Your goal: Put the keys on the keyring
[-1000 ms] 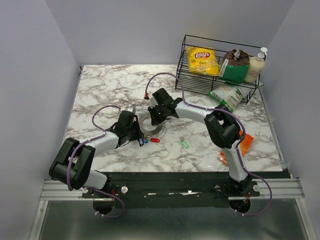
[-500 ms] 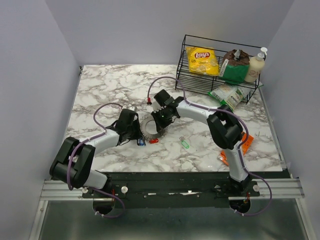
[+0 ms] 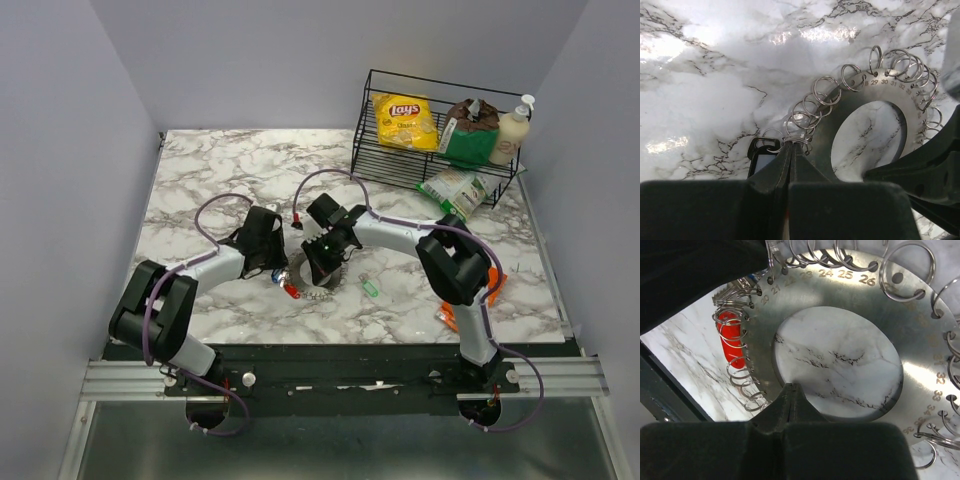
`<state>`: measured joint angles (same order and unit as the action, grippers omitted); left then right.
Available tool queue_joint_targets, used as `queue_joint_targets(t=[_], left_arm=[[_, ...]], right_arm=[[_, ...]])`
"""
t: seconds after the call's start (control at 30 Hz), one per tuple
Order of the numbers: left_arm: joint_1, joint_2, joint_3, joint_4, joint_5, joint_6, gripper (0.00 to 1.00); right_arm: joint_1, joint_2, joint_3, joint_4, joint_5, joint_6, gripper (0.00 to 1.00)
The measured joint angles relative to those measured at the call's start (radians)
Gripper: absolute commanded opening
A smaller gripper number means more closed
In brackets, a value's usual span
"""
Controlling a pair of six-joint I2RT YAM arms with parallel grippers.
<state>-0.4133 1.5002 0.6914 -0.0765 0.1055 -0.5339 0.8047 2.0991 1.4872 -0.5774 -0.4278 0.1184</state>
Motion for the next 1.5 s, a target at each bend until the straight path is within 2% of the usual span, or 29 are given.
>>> queue_joint_targets(t=[0.2, 0.3, 0.33, 0.43, 0.53, 0.67, 0.77, 0.93, 1.2, 1.37, 1.5], left_arm=[[0.0, -0.014, 0.053, -0.085, -0.052, 0.037, 0.14], [0.0, -0.069, 0.046, -0.119, -0.074, 0.045, 0.28], [0.0, -0.098, 0.041, -0.127, -0.079, 0.047, 0.37], [0.0, -0.182, 0.024, -0.134, -0.085, 0.049, 0.49], [0.0, -0.251, -0.006, -0.12, -0.087, 0.049, 0.55], [0.0, -0.302, -0.063, -0.103, -0.076, 0.046, 0.54], [0.0, -0.303, -0.098, -0.098, -0.066, 0.035, 0.5], [0.0, -0.299, -0.118, -0.082, -0.036, 0.033, 0.48], [0.0, -0.224, -0.117, -0.002, 0.043, 0.041, 0.46], [-0.001, -0.178, -0.117, 0.011, 0.064, 0.052, 0.37], [-0.006, -0.163, -0.117, 0.031, 0.068, 0.056, 0.35]], right_arm=[[0.001, -0.001, 0.0, 0.008, -0.005, 0.013, 0.01], [0.001, -0.014, 0.0, 0.016, -0.003, 0.013, 0.01], [0.001, -0.023, 0.0, 0.022, 0.0, 0.013, 0.02], [0.001, -0.068, 0.0, 0.048, 0.011, 0.012, 0.06], [0.001, -0.127, -0.013, 0.105, 0.016, 0.008, 0.12], [0.001, -0.172, -0.026, 0.192, 0.014, -0.006, 0.16], [0.001, -0.163, -0.026, 0.232, 0.003, -0.008, 0.17], [0.001, -0.13, -0.027, 0.262, -0.006, 0.003, 0.17], [-0.009, -0.128, -0.063, 0.296, -0.003, 0.037, 0.17], [-0.022, -0.128, -0.092, 0.298, 0.003, 0.042, 0.17], [-0.028, -0.128, -0.1, 0.299, 0.008, 0.044, 0.18]])
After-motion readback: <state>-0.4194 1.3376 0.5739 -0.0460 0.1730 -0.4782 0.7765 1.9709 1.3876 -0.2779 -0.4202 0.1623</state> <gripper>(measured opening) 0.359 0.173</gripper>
